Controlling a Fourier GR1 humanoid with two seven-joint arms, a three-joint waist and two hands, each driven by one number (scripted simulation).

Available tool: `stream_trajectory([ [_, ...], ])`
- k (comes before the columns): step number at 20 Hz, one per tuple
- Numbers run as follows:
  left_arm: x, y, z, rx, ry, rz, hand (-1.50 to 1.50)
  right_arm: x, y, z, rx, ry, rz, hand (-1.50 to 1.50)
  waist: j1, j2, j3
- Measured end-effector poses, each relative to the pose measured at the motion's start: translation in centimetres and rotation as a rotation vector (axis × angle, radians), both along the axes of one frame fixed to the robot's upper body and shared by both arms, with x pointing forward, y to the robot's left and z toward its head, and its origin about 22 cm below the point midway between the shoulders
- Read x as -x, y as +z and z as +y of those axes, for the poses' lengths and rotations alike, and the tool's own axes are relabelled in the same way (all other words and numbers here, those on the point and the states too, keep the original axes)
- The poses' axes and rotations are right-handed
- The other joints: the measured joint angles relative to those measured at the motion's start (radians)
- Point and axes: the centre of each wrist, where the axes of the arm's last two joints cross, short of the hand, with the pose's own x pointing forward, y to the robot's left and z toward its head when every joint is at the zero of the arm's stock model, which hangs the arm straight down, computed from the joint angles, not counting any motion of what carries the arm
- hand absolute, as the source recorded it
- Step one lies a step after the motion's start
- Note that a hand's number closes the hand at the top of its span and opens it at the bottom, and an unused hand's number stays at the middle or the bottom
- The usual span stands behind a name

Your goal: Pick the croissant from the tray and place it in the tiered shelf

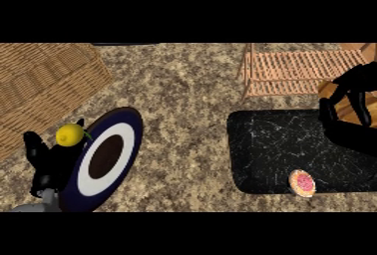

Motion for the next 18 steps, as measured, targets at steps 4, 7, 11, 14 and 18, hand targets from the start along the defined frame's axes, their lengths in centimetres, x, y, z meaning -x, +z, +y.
stream_trajectory([
  [4, -0.4, 0.3, 0.0, -0.002, -0.015, -0.002, 0.0, 1.8, 4.6, -0.8, -0.024, -0.075, -0.043, 1.5, 0.015, 0.005, 0.0],
  [7, -0.8, 0.2, -0.5, -0.004, -0.03, -0.005, 0.0, 1.1, 7.8, -1.9, -0.051, -0.114, -0.057, 1.5, 0.028, 0.008, 0.001],
  [11, -1.1, 0.3, -0.3, -0.001, -0.043, -0.005, 0.0, 0.2, 11.0, -3.3, -0.097, -0.153, -0.09, 1.5, 0.038, 0.011, 0.001],
  [14, -1.3, 0.4, -0.7, 0.0, -0.049, -0.01, 0.0, -1.5, 13.4, -4.5, -0.114, -0.193, -0.088, 1.5, 0.047, 0.014, 0.001],
  [18, -1.5, 0.6, -0.8, 0.005, -0.049, -0.007, 0.0, -3.1, 15.2, -5.8, -0.107, -0.222, -0.09, 1.5, 0.052, 0.017, 0.001],
])
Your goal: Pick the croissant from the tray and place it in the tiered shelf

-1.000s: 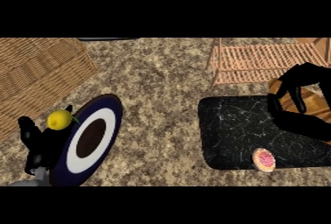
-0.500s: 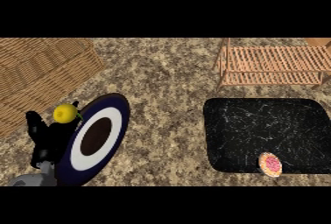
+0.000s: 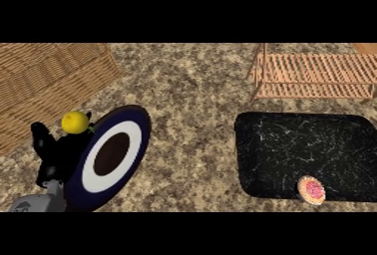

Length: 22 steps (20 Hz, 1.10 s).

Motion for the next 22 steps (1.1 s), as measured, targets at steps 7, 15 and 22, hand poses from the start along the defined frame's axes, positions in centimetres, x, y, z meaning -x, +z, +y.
stream_trajectory([
  [7, 0.0, -0.1, 0.3, 0.0, -0.007, -0.009, 0.0, -3.8, 1.1, -2.4, 0.024, 0.016, 0.049, 1.5, 0.007, 0.003, 0.0],
  [15, 0.0, -0.2, -0.6, -0.007, -0.011, -0.025, 0.0, -8.2, -0.7, -3.7, 0.095, 0.025, 0.077, 1.5, 0.015, 0.006, 0.001],
  [22, 0.1, -0.1, -0.5, -0.002, -0.012, -0.018, 0.0, -11.3, -3.0, -3.4, 0.114, 0.012, 0.07, 1.5, 0.015, 0.006, 0.0],
])
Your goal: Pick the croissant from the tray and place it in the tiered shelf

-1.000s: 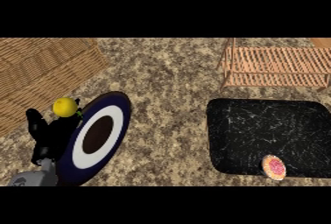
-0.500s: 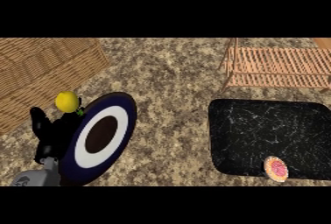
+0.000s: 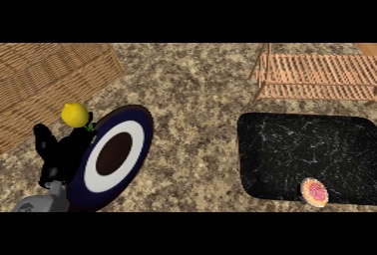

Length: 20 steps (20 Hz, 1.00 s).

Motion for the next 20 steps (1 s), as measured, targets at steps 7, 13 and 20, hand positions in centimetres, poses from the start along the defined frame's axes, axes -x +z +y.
stream_trajectory([
  [7, -0.1, 0.0, 0.3, -0.005, -0.005, -0.004, 0.0, -1.8, -1.7, -0.5, -0.001, 0.011, -0.032, 1.5, -0.001, 0.0, 0.001],
  [13, -0.1, 0.0, -0.4, -0.008, -0.005, 0.001, 0.0, -2.8, -1.9, -1.1, -0.008, 0.051, -0.044, 1.5, 0.0, 0.0, 0.002],
  [20, 0.1, -0.2, -0.2, -0.006, -0.006, 0.001, 0.0, -3.1, -2.0, -1.8, -0.02, 0.034, -0.036, -1.5, -0.004, -0.002, 0.002],
])
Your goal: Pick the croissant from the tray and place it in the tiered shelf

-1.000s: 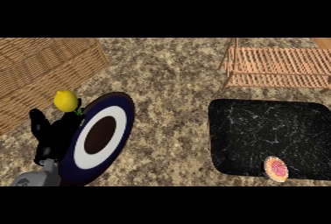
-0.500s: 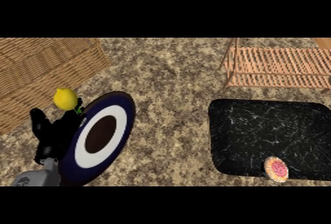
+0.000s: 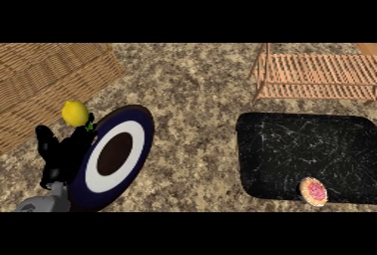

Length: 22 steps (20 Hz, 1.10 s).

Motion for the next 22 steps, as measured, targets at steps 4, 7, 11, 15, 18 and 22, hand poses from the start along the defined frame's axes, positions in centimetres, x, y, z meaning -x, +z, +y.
stream_trajectory([
  [4, -0.1, 0.2, 0.0, 0.001, 0.0, 0.003, 0.0, -0.2, 0.6, -0.5, -0.146, -0.042, -0.037, -1.5, 0.005, 0.003, 0.0],
  [7, -0.1, 0.2, 0.4, -0.001, 0.0, 0.006, 0.0, -0.6, 0.7, -0.1, -0.252, -0.043, -0.056, -1.5, 0.003, 0.002, 0.0],
  [11, 0.0, 0.0, 0.7, 0.002, 0.003, 0.002, 0.0, -0.2, 1.4, -1.1, -0.41, -0.03, -0.081, -1.5, 0.0, 0.0, 0.0],
  [15, 0.2, 0.0, 0.7, 0.005, 0.005, 0.001, 0.0, 0.3, 2.5, -2.0, -0.56, -0.028, -0.112, -1.5, -0.004, -0.001, -0.001],
  [18, 0.2, 0.0, 0.7, 0.008, 0.002, -0.004, 0.0, 1.0, 2.7, -3.5, -0.644, -0.079, -0.163, -1.5, -0.002, 0.0, 0.0],
  [22, -0.1, 0.1, 0.7, -0.002, 0.005, 0.005, 0.0, 2.6, 3.7, -6.1, -0.667, -0.18, -0.245, -1.5, -0.001, 0.003, 0.0],
])
